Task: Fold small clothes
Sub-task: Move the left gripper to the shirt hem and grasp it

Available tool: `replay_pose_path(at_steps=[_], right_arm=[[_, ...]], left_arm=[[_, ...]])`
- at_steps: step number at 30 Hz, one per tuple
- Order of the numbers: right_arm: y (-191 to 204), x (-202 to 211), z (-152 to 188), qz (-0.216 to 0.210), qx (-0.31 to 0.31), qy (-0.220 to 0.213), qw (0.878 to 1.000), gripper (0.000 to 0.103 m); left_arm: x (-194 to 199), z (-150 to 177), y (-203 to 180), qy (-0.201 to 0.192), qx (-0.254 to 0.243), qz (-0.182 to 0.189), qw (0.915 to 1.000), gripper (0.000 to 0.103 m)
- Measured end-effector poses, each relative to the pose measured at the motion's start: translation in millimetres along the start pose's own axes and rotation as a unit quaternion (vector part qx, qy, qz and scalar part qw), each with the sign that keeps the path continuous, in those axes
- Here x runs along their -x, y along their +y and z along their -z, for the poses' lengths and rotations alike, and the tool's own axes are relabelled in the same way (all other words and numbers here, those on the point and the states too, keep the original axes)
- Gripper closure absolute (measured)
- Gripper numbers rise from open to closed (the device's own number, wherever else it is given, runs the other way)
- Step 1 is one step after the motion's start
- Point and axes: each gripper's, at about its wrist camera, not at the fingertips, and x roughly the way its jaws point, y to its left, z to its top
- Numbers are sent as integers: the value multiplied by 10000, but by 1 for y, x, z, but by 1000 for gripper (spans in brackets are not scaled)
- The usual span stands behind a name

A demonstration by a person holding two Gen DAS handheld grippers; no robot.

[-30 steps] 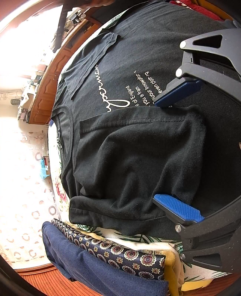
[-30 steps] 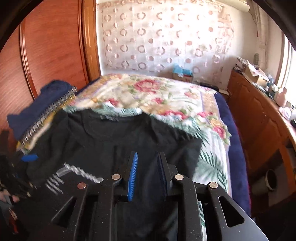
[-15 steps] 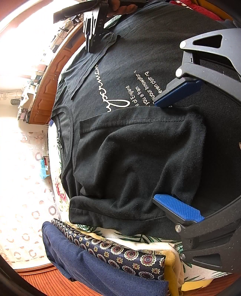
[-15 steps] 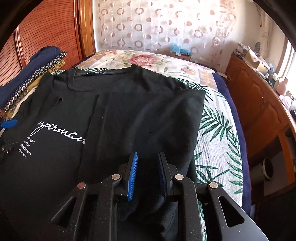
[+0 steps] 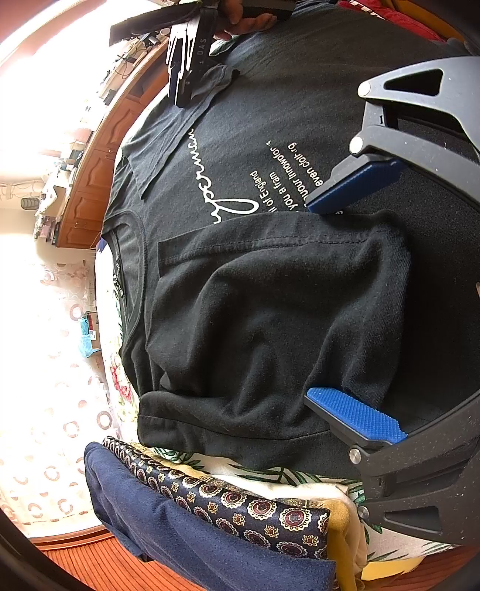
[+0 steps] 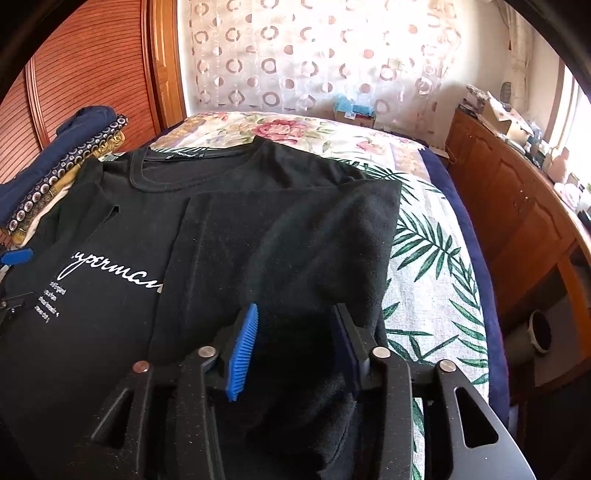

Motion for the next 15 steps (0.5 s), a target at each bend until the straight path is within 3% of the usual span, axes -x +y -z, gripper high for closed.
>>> replay_pose_path(at_steps=[9,15], right_arm=[[-1,2,0,34,-9,6,10000,55],[-3,3,0,34,5,5,10000,55]], left_arm=[[3,-2,2,171,-111,-6,9998,8],[40,-25,15,-309,-99,-110,9994,8]])
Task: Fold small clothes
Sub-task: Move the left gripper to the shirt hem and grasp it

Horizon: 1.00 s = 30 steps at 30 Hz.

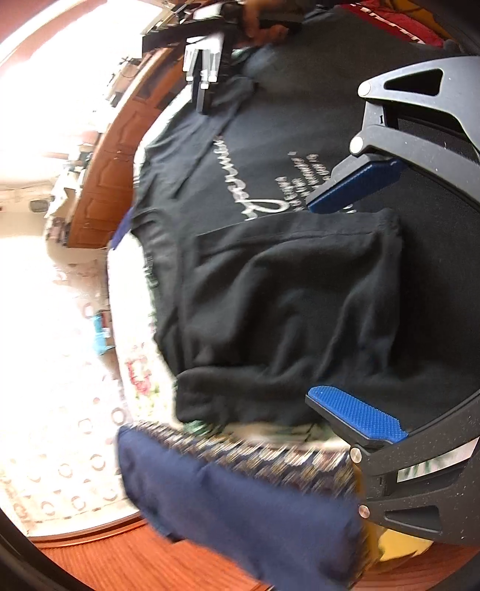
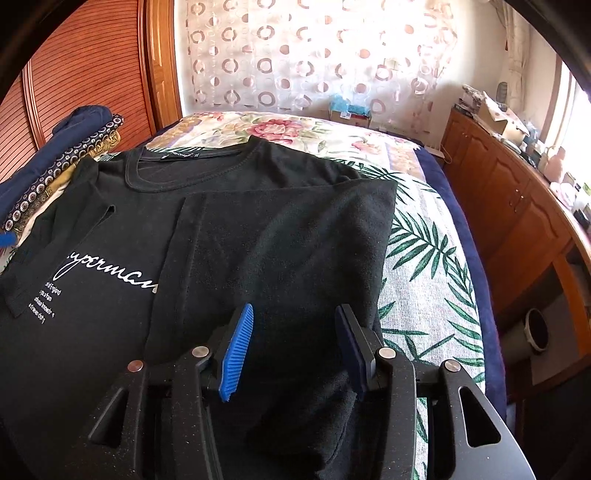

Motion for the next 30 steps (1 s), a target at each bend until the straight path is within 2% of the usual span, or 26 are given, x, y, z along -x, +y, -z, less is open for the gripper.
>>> replay_pose_path(at_steps=[2,4,9,14,20,26,30], right_arm=[[0,0,0,4,5,0,10000,55],[-1,0,0,13,17,-3,10000,55],[-1,1,0,20,27,-5,10000,55],[-1,1,0,63,64,-14,10000,55],[-1,2,1,109,114,-28,9999,55],[-2,2,1,101,118,-28,9999,55],[-3,2,1,89,117,-27,9999,55]], left_arm=[[7,-10,5,-112,-53,-18,9999,8],[10,-24,12,-180,-115,-45,9998,14],[-2,-53,32,16,-155,-79,9998,54],[-33,-78,47,325,-176,-451,9983,57],[-77,-91,55,760,-49,-690,9947,70],[-111,-97,58,1150,35,-911,9892,71],[-119,-95,51,1271,-65,-973,9871,71]])
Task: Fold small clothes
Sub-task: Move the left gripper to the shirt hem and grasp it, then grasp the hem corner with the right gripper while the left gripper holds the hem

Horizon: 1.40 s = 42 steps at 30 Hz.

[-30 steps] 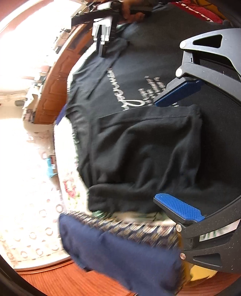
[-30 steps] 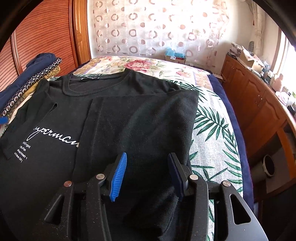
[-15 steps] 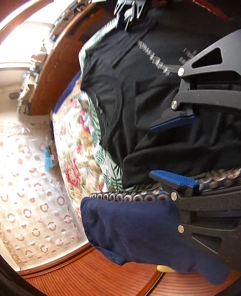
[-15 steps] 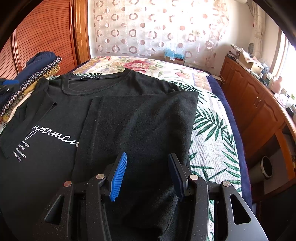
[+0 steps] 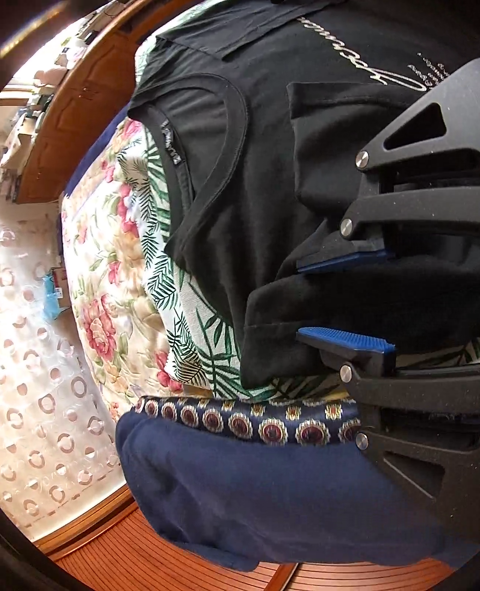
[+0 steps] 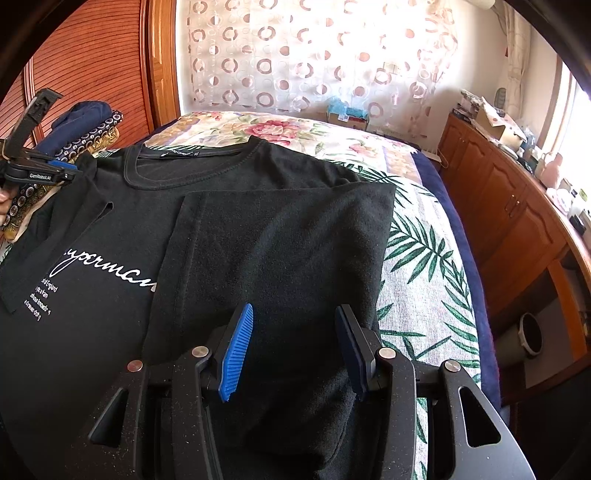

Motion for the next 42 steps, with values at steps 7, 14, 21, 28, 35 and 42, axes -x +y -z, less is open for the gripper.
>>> replay_pose_path(at_steps=[7,14,21,28,35,42], right_arm=[[-1,0,0,18,26,-3,10000,55],[-1,0,0,27,37,-6,10000,55],[-1,0,0,43,45,-9,10000,55],[-1,0,0,42,48,-6,10000,55],[-3,0,0,-5,4,5,10000,55],[-3,0,0,-19,-24,16,10000,54]], left_arm=[[-5,-3,-2,61,-92,-131,9999,71],[31,-1,9,-423,-59,-194,9989,100],[97,2,45,-1260,262,-240,9914,100],[112,21,62,-1497,314,-90,9882,100],[120,40,54,-1766,335,209,9835,100],[130,53,44,-1915,232,358,9806,100]])
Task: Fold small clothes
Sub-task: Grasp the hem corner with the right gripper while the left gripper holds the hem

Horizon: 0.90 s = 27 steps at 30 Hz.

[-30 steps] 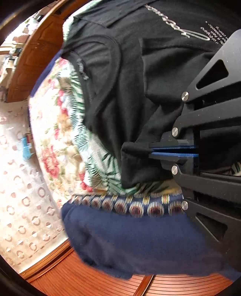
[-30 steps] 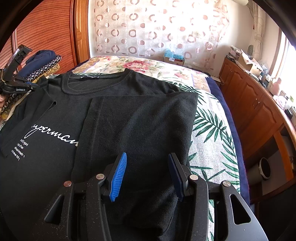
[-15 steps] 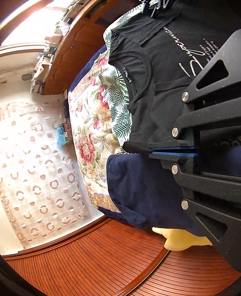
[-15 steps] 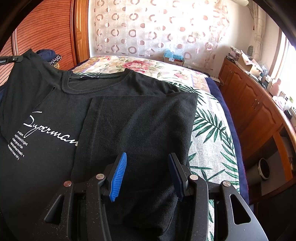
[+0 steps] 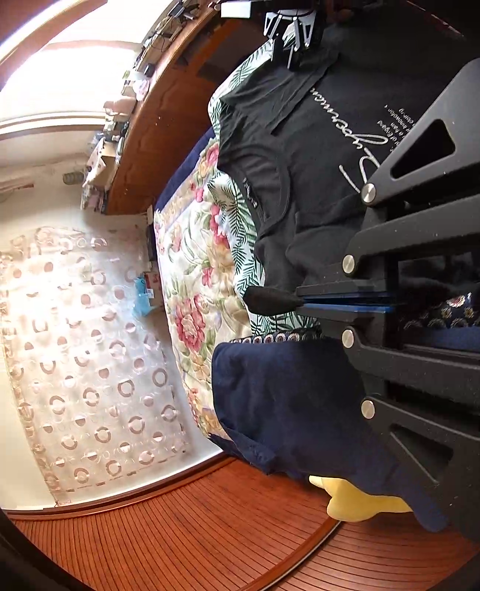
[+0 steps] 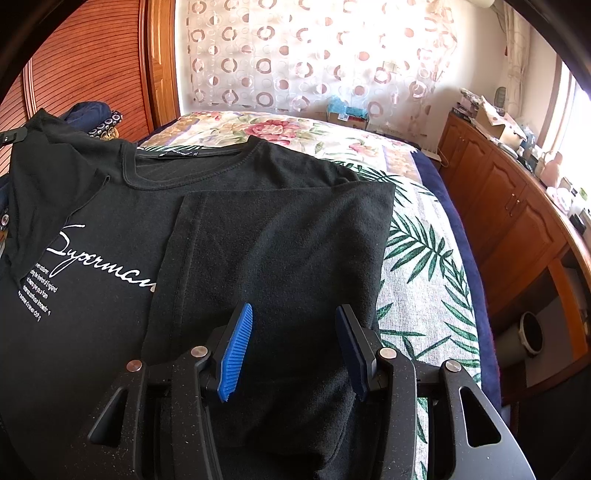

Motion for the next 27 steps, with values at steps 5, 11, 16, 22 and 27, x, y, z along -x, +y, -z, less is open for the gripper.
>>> replay_pose_path(at_steps=[5,11,16,22,27], right_arm=[[-11,0,-3,-345,-302,40,9989,48],[-23,14,-21,340,-374,-391,9980,26],[-54,-13,-44,303,-592,106,9977,25],[-84,-45,-61,51,-1033,378,9939,25],[-82,-65,-80,165,-916,480,9945,25]], left_arm=[[6,3,-5,-64,-66,52,9999,100],[6,11,-10,-65,-146,91,9998,100],[10,17,-12,-91,-111,179,9997,100],[12,27,-15,-64,-147,235,9996,100],[11,31,-14,-1,-202,207,9996,100]])
